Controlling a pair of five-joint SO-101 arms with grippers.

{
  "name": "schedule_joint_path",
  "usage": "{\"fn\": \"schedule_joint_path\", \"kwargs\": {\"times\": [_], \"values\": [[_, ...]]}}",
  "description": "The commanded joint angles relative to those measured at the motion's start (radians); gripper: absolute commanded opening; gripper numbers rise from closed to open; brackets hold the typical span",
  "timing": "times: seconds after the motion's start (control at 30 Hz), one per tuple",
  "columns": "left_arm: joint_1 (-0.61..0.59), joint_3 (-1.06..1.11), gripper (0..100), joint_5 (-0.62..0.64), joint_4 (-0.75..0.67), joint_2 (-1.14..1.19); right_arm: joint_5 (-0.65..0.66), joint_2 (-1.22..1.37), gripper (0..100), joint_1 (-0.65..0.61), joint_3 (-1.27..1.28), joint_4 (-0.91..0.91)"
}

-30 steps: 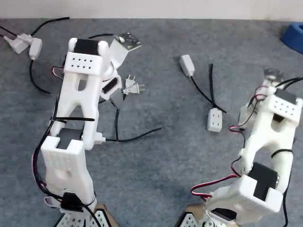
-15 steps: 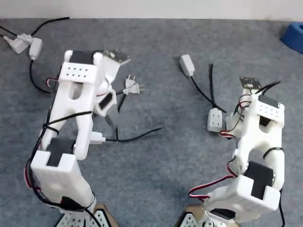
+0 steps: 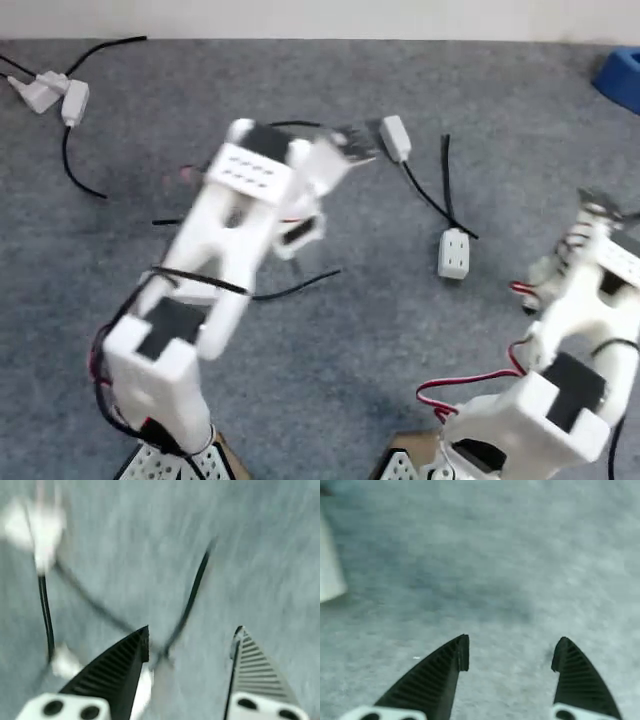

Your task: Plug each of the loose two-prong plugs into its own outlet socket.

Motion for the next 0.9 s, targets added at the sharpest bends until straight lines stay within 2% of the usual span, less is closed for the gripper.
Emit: {"fn": "schedule_joint_path", "kwargs": {"times": [0.0,0.1,0.23,0.33,0.43,0.53,0.63,0.7,0.87], "values": [[0.145,-0.208,27,0.028,-0.160,0.145,-0.032,-0.025,26.7,0.113,-0.025,-0.019],[0.234,-0.348,27,0.031,-0.245,0.286,-0.031,-0.068,26.7,0.189,-0.022,-0.033],[0.326,-0.595,27,0.072,-0.255,0.441,-0.029,-0.168,26.7,0.282,-0.024,-0.031],[0.306,-0.754,27,0.078,-0.187,0.510,-0.029,-0.231,26.7,0.214,-0.021,-0.024],[0.159,-0.917,27,0.126,-0.035,0.518,-0.035,-0.242,26.7,0.038,-0.028,-0.024],[-0.070,-1.024,27,0.213,0.117,0.515,-0.066,-0.240,26.7,-0.163,-0.030,-0.028],[-0.320,-0.952,27,0.295,0.126,0.498,-0.124,-0.240,26.7,-0.303,-0.033,-0.051],[-0.440,-0.840,27,0.273,0.123,0.467,-0.155,-0.232,26.7,-0.366,-0.064,-0.090],[-0.607,-0.628,27,0.170,0.121,0.360,-0.175,-0.062,26.7,-0.467,-0.177,-0.064]]}}
